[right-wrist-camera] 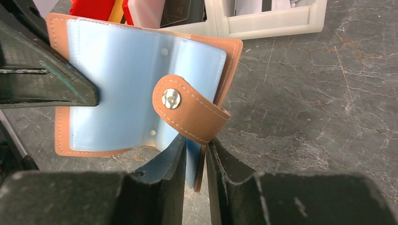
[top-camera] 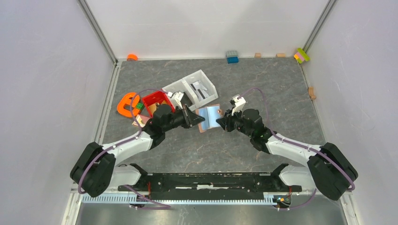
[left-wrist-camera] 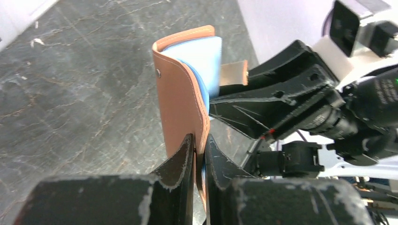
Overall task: Take the credit cards out of the card holder
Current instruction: Close the card holder at the center of the board.
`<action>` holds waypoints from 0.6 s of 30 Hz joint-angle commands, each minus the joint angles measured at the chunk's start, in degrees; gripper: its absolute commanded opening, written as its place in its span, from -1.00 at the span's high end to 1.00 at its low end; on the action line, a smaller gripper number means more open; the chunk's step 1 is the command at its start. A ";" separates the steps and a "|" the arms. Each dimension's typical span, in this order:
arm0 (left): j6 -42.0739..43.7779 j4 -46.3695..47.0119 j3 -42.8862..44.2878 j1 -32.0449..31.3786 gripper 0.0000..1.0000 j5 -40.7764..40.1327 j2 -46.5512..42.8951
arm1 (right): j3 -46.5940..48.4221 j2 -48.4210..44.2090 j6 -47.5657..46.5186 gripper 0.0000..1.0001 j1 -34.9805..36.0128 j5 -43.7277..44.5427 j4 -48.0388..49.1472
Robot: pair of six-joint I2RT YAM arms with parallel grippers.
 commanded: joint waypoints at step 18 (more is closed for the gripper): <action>4.87 -10.81 14.81 -0.70 0.96 6.66 26.50 | 5.59 12.62 2.81 0.36 0.57 -13.38 5.03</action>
